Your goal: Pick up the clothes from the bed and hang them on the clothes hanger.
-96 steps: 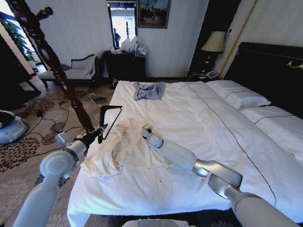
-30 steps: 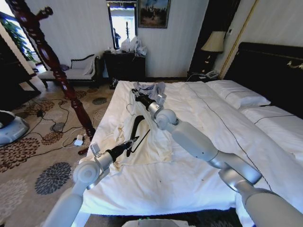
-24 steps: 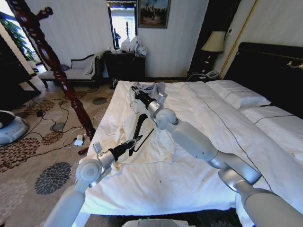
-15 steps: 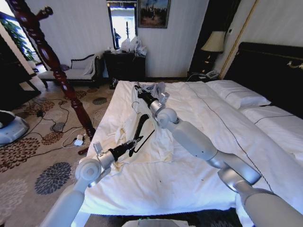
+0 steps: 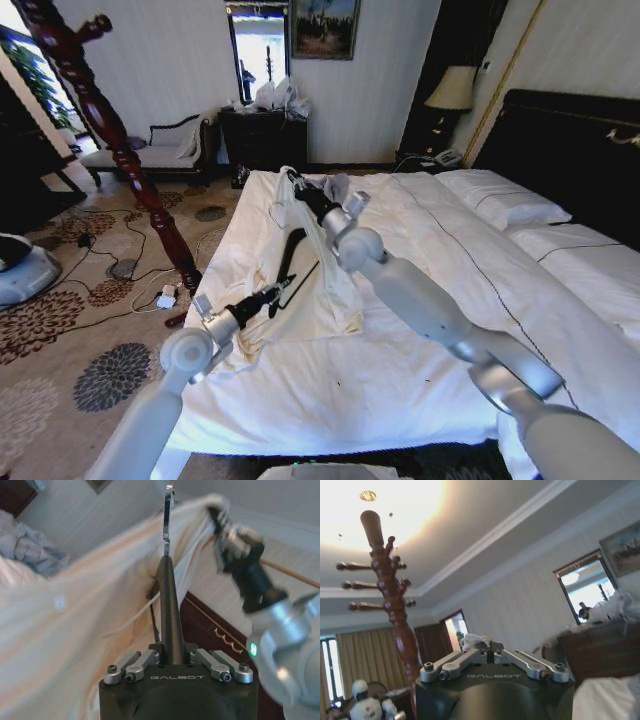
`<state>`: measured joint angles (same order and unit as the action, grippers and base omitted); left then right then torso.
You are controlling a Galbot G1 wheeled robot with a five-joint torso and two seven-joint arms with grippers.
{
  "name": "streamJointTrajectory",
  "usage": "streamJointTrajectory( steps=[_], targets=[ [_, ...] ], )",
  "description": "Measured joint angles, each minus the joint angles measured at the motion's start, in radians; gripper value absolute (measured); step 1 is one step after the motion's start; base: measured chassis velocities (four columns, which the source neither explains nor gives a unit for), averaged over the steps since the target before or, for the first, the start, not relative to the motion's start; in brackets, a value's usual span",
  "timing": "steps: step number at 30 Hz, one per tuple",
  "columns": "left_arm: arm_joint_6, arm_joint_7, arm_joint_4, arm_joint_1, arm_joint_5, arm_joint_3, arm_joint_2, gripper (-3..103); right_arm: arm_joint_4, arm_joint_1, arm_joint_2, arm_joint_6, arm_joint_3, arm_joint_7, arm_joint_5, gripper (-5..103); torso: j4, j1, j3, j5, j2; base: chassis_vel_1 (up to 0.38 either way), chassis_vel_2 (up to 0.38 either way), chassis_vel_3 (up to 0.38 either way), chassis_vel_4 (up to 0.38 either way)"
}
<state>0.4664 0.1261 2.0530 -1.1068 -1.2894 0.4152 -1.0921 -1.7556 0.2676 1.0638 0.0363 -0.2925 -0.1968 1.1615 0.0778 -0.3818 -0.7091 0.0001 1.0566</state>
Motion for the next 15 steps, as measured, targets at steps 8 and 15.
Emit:
streamJointTrajectory(
  steps=[8,15],
  targets=[
    [-0.009,0.002,-0.001,0.035,-0.005,0.016,0.007,20,-0.074,0.101,-0.070,0.000,-0.016,0.005,-0.025,1,0.0000,0.000,0.000,0.0000,0.000,0.000,0.000,0.000,0.000],
    [-0.014,-0.005,0.000,0.046,-0.015,0.042,0.038,20,-0.183,0.185,-0.136,0.021,-0.031,0.110,-0.032,1,-0.0002,0.000,0.000,-0.0002,0.000,0.000,0.000,0.000,0.000]
  ],
)
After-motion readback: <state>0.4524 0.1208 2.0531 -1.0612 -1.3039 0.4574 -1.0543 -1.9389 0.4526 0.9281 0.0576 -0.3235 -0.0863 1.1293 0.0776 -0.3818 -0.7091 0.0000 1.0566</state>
